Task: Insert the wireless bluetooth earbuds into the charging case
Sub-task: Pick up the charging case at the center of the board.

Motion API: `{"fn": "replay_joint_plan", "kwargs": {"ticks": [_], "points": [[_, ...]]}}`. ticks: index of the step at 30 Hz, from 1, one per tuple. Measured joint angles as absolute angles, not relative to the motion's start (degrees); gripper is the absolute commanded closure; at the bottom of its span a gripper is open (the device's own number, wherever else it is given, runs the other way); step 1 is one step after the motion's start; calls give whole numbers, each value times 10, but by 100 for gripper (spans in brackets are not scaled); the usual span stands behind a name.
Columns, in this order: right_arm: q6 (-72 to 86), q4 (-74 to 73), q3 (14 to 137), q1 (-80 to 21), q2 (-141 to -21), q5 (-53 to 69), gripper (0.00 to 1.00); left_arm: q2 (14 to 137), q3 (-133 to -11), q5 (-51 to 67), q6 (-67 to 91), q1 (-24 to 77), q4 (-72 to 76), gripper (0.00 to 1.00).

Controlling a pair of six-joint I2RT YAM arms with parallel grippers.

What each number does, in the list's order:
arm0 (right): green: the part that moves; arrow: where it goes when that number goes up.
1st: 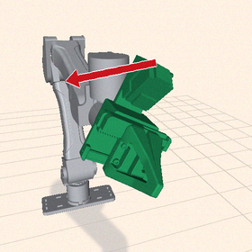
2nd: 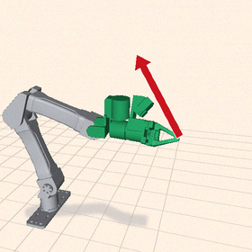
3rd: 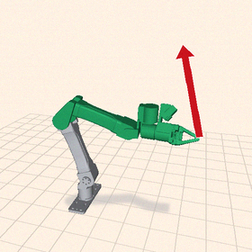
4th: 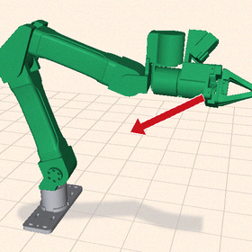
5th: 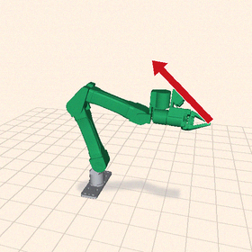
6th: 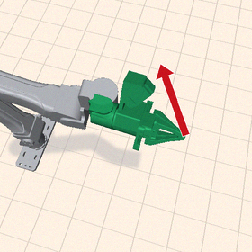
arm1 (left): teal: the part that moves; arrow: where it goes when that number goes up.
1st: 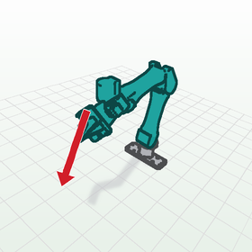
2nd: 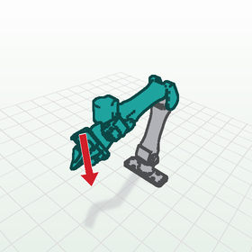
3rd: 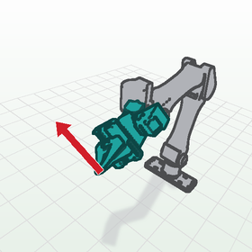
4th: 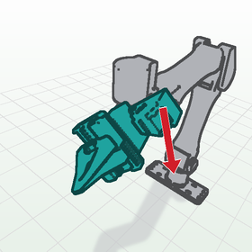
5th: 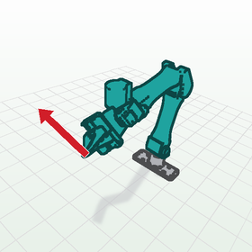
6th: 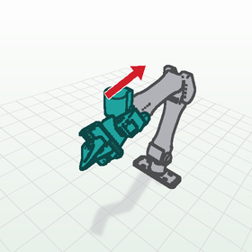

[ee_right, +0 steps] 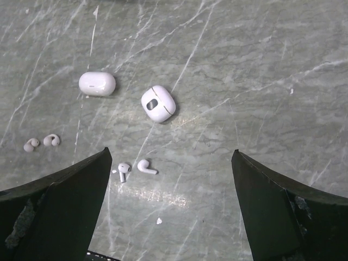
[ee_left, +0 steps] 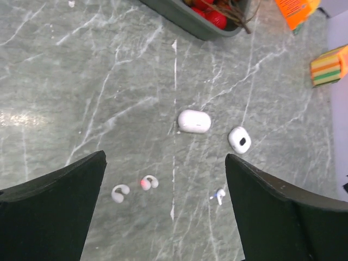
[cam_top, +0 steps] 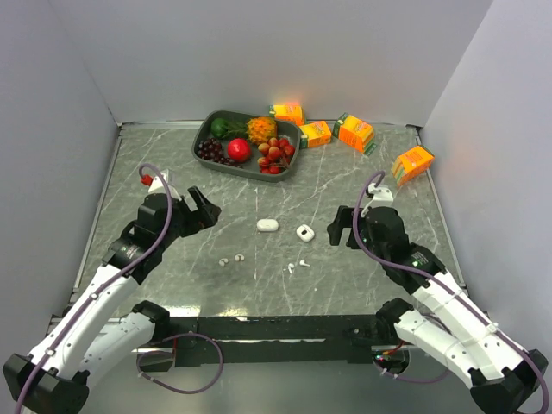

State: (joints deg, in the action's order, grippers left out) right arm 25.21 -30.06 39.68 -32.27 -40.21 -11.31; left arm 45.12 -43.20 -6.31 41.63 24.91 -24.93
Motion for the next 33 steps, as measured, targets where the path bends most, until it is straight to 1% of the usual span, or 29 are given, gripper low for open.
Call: {"fn": "replay_joint_plan", "kwargs": {"ticks": [4,8,12,15,16,18,21,25,26,29,33], "points": [[250,-303,402,-323,-420,-111,0,449,-432,-66,393,249,-265,4],[250,-307,419,-323,-453,-119,0,447,-432,-43,369,249,-266,4],[253,-305,430,-323,-467,-117,1,449,-419,-15,366,249,-237,4],[259,-298,432,-323,-472,-100,4,454,-395,-1,375,249,-216,4],[261,-295,432,-323,-475,-92,6,463,-393,5,377,249,-220,4],[268,-283,432,-323,-484,-71,7,499,-400,18,377,250,-223,4],[280,-264,427,-326,-505,-58,8,573,-427,13,377,277,-229,4],[289,-256,428,-328,-569,-56,9,590,-426,-2,382,309,-230,3],[290,-254,429,-328,-590,-55,9,585,-424,-5,384,311,-226,1],[295,-246,429,-328,-646,-55,11,569,-414,-12,386,313,-208,7],[311,-229,430,-328,-701,-53,12,568,-410,-23,386,339,-207,7]]}}
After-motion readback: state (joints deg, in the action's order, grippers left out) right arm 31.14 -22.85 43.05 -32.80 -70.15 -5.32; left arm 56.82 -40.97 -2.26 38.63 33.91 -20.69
